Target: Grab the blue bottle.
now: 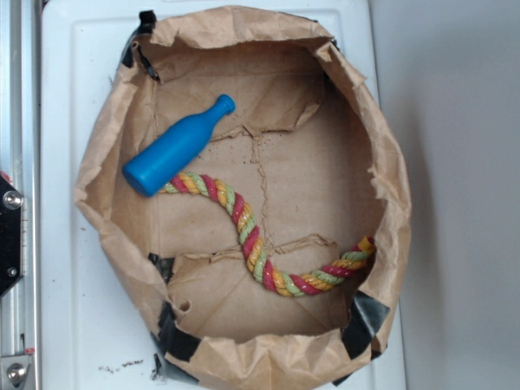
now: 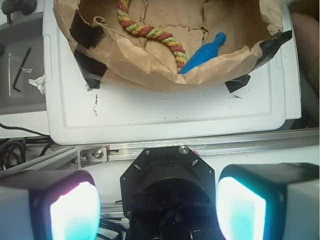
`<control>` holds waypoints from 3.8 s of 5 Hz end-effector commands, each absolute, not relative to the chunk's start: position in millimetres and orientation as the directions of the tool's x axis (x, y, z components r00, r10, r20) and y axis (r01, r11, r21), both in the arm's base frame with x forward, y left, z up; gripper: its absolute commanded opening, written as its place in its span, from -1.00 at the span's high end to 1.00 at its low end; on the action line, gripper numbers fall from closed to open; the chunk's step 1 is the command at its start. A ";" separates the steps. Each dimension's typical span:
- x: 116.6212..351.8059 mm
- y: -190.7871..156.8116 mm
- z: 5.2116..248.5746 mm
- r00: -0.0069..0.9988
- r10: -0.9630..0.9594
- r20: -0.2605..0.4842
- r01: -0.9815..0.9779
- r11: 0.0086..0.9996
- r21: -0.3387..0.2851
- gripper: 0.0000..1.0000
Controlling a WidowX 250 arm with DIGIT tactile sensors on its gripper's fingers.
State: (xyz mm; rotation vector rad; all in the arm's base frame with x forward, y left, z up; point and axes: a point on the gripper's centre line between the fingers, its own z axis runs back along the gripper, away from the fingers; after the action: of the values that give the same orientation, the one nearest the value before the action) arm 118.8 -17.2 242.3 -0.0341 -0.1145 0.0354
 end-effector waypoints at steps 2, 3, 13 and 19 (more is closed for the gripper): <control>168.8 -15.8 230.0 0.990 0.064 0.125 -0.060 0.997 -0.039 -1.00; 212.0 -13.2 223.1 0.980 0.078 0.185 -0.078 0.997 -0.012 -1.00; 258.8 91.0 98.7 0.958 0.268 0.101 -0.279 0.954 0.111 -1.00; 242.1 107.9 49.5 0.918 0.375 0.125 -0.391 0.909 0.144 1.00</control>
State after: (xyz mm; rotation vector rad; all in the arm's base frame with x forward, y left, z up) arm 241.8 104.7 39.9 0.1593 -0.0638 0.3872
